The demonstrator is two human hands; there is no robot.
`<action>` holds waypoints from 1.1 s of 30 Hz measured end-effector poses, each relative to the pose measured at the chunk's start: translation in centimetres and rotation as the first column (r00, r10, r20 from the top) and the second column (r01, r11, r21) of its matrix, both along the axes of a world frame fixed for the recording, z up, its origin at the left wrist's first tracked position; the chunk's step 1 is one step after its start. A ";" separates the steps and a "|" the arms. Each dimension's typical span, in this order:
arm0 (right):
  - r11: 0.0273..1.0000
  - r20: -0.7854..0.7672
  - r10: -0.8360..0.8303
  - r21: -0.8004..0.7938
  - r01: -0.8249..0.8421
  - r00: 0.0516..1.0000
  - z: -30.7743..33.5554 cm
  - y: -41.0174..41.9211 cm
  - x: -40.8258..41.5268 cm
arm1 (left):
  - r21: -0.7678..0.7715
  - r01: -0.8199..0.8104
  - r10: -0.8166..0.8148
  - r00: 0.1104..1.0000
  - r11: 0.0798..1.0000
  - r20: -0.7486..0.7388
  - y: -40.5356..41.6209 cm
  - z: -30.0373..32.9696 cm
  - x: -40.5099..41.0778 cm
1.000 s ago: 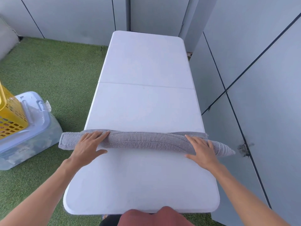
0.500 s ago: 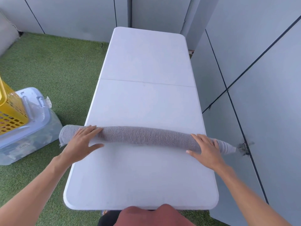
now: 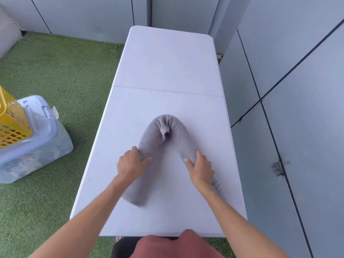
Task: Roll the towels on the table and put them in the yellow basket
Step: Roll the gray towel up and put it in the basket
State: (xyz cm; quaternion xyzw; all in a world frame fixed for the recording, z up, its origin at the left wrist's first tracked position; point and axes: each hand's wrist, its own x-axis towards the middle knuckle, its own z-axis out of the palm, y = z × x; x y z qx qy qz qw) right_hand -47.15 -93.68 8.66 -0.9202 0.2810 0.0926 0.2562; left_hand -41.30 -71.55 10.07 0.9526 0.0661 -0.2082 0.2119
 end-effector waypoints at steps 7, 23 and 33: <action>0.913 0.068 0.136 0.380 -0.151 0.988 0.6 -0.1 1.1 | -0.425 -0.264 0.182 0.957 0.866 -0.224 -5.2 -1.0 -1.3; 0.958 -0.153 0.213 -0.161 -0.237 0.965 -0.2 6.6 -1.2 | -0.505 -0.296 0.061 0.901 0.811 -0.429 -2.4 -0.4 1.1; 0.980 -0.021 0.172 -0.103 -0.173 0.985 -0.1 17.8 0.9 | -0.479 -0.162 0.077 0.978 0.863 -0.194 10.1 -1.9 0.6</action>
